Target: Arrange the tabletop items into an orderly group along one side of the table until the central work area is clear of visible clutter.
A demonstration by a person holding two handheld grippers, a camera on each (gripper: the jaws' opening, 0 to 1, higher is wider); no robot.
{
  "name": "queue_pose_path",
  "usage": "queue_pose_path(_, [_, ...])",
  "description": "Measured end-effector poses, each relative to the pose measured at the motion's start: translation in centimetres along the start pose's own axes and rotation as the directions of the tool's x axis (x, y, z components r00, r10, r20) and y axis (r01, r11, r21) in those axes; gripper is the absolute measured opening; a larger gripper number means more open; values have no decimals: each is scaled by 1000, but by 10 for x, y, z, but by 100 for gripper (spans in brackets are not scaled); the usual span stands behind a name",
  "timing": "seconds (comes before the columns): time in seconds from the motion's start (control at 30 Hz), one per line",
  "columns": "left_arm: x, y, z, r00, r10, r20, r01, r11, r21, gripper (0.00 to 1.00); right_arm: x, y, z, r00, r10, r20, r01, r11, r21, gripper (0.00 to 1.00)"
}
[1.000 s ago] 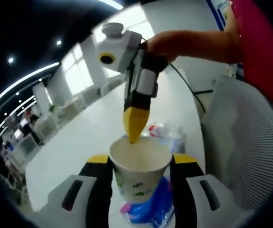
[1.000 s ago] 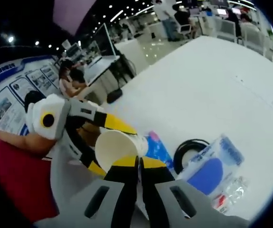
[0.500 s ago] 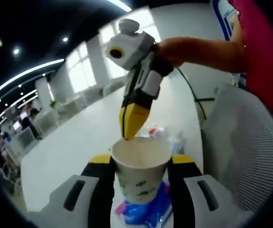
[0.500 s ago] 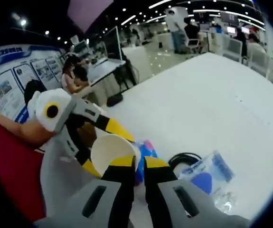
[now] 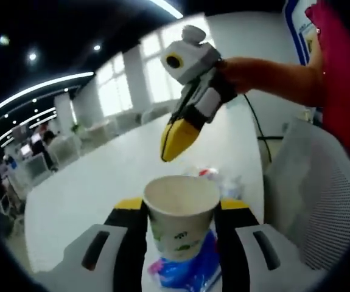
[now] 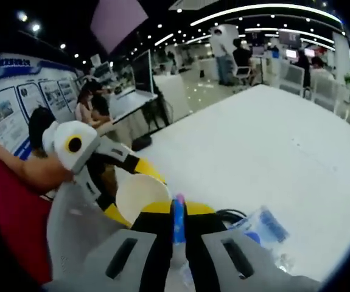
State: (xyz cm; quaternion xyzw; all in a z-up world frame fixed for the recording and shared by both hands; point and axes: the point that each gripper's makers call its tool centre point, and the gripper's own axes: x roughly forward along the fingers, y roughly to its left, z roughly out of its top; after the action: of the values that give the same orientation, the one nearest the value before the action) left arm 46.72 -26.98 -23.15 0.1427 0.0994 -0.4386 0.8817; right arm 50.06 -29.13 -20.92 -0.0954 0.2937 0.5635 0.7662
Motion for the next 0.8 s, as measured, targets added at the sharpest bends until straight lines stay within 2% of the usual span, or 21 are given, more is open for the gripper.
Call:
queue_pose_path(0.2, [-2,16,5,998,51,32,-49,997,-64,40,-3,1,6,997,-17,74,20,999,-39,6])
queue_pose_path(0.47, [-4,29,6,994,94,60,-85,988,-130,40,-7,-1,4,993,-41,114,53,993,-107,12])
queue_pose_path(0.7, [-4,37,4,991,115,71,-101,979,-176,40,-6,1,-3,990,-31,138,50,989,-137,32])
queue_pose_path(0.8, [-3,37,4,990,120,69,-105,977,-184,40,-6,3,-3,986,-30,161,56,985,-161,44])
